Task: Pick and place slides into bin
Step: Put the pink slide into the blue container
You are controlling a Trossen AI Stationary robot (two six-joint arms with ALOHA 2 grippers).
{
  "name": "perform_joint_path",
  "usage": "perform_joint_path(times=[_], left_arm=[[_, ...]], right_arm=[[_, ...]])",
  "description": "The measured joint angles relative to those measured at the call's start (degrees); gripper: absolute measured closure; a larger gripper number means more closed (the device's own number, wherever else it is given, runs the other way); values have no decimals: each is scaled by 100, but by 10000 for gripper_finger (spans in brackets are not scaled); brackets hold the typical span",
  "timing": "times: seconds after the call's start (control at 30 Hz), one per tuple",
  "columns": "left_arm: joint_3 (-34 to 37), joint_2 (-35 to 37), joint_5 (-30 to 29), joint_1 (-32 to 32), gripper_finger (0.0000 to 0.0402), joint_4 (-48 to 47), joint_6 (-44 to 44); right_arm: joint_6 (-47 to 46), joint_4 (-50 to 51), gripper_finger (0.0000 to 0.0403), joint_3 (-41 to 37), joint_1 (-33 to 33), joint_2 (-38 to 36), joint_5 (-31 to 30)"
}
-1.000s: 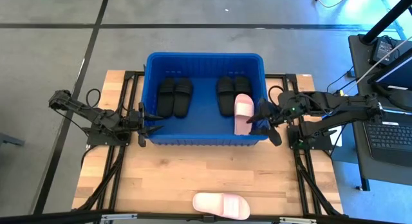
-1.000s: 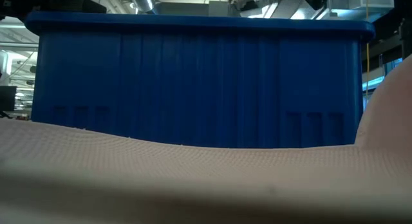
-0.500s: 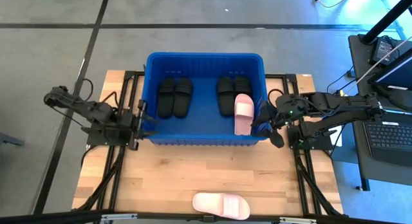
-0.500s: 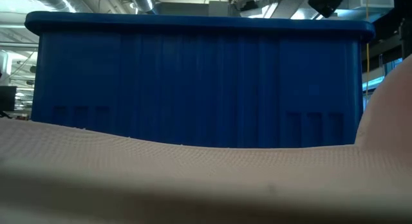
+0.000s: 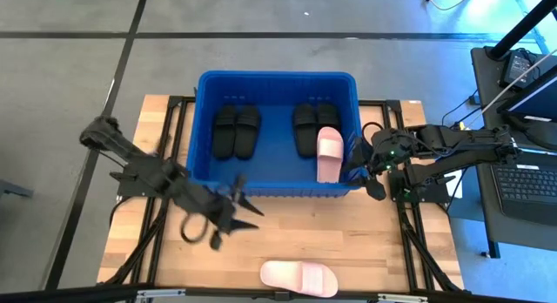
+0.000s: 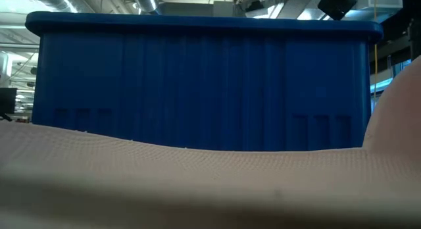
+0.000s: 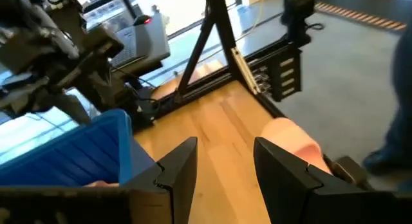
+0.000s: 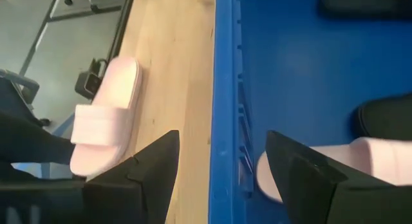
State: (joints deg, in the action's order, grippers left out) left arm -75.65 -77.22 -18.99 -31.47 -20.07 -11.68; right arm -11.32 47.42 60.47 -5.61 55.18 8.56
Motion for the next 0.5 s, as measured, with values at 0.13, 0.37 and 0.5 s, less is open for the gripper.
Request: perform_joint_path(times=[0.13, 0.37, 0.5], left_arm=[[-777, -971, -653, -292, 254, -265, 138], [-1702, -2136, -790, -555, 254, -498, 1189], [-1908, -2566, -882, -637, 254, -494, 1575]], right_arm=[[160, 264, 171, 0, 2, 0, 4], [427, 330, 171, 0, 2, 1, 11], [451, 328, 171, 0, 2, 2, 9]])
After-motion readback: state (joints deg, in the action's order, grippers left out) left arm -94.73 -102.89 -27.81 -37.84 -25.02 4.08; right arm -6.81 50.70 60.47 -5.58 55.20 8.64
